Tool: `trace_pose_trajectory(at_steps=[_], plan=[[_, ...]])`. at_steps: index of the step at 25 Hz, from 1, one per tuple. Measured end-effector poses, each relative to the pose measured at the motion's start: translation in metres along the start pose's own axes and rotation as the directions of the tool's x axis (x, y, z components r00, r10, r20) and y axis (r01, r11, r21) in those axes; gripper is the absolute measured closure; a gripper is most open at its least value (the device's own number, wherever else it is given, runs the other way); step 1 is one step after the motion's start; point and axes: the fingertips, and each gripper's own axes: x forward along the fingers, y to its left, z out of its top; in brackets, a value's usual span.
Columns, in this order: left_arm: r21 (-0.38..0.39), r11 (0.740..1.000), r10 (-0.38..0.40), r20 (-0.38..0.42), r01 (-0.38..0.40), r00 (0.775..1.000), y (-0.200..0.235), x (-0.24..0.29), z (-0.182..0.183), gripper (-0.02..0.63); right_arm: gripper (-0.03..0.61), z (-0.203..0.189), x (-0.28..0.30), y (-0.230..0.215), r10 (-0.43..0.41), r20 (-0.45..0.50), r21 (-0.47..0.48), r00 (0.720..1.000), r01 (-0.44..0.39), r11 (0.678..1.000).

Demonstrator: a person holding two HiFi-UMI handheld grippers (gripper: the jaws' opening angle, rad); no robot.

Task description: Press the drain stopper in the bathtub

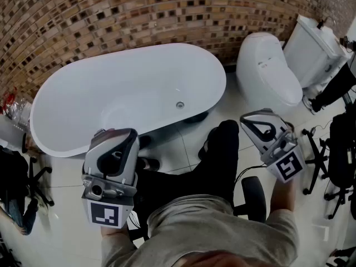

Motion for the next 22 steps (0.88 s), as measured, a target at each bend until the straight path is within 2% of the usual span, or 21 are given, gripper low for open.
trace_pose_trajectory(at_steps=[4,7,8,10,11,12,14,15,18,22], plan=[[0.003,1.000,-0.021,-0.069,0.021,0.997,0.011,0.044,-0.058,0.604,0.578,-0.044,0.041,-0.032,0.042,0.010,0.010,0.999,-0.042,0.999],[0.002,1.000,0.003,-0.153,-0.002,0.988,0.016,0.061,-0.120,0.604,0.578,-0.083,0.084,-0.045,0.113,0.032,0.002,0.993,-0.113,0.994],[-0.007,1.000,0.018,-0.184,-0.020,0.983,0.016,0.063,-0.142,0.604,0.578,-0.101,0.099,-0.046,0.142,0.024,0.032,0.990,-0.142,0.989],[-0.041,0.998,0.043,-0.244,-0.054,0.969,0.018,0.064,-0.190,0.604,0.578,-0.154,0.126,-0.041,0.195,-0.078,0.195,0.978,-0.177,0.965],[-0.074,0.994,0.050,-0.295,-0.075,0.954,0.019,0.060,-0.218,0.604,0.578,-0.180,0.143,-0.036,0.228,-0.125,0.262,0.966,-0.190,0.946],[-0.122,0.987,0.052,-0.374,-0.105,0.926,0.017,0.052,-0.252,0.604,0.578,-0.202,0.162,-0.031,0.264,-0.147,0.290,0.953,-0.214,0.933],[-0.204,0.964,0.037,-0.533,-0.171,0.845,0.009,0.033,-0.318,0.604,0.578,-0.241,0.204,-0.016,0.337,-0.164,0.277,0.927,-0.285,0.918],[-0.211,0.959,0.034,-0.575,-0.189,0.817,0.007,0.027,-0.343,0.604,0.578,-0.261,0.223,-0.007,0.374,-0.177,0.260,0.911,-0.323,0.910],[-0.182,0.957,0.060,-0.633,-0.224,0.772,0.005,0.011,-0.396,0.604,0.578,-0.322,0.273,0.028,0.483,-0.252,0.263,0.839,-0.421,0.868],[-0.106,0.942,0.169,-0.669,-0.318,0.724,0.015,-0.008,-0.443,0.604,0.578,-0.403,0.327,0.074,0.597,-0.356,0.306,0.719,-0.514,0.802]])
